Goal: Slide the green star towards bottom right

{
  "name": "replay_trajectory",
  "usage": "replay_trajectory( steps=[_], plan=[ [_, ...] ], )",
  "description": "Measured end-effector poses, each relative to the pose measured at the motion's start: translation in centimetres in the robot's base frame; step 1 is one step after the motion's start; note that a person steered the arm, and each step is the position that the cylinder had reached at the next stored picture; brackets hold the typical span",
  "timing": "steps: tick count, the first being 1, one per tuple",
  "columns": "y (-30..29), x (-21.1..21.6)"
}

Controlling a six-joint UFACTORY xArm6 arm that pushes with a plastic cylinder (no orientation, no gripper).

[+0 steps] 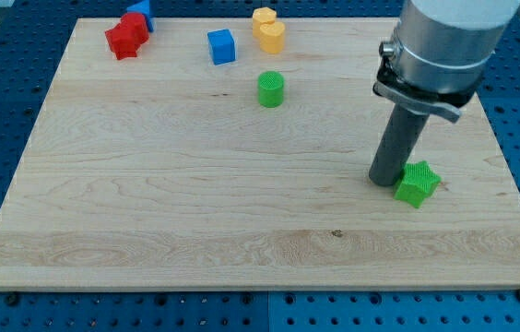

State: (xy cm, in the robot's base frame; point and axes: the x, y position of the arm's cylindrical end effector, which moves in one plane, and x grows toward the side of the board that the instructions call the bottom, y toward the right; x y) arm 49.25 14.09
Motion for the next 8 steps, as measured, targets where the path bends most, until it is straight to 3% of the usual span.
replay_trajectory(
  steps=[1, 3, 5, 7, 8],
  plan=[
    [0.1, -2.2],
    [2.4, 4.0],
    [4.2, 4.1],
    [4.5, -1.7],
    [6.1, -1.0]
  ],
)
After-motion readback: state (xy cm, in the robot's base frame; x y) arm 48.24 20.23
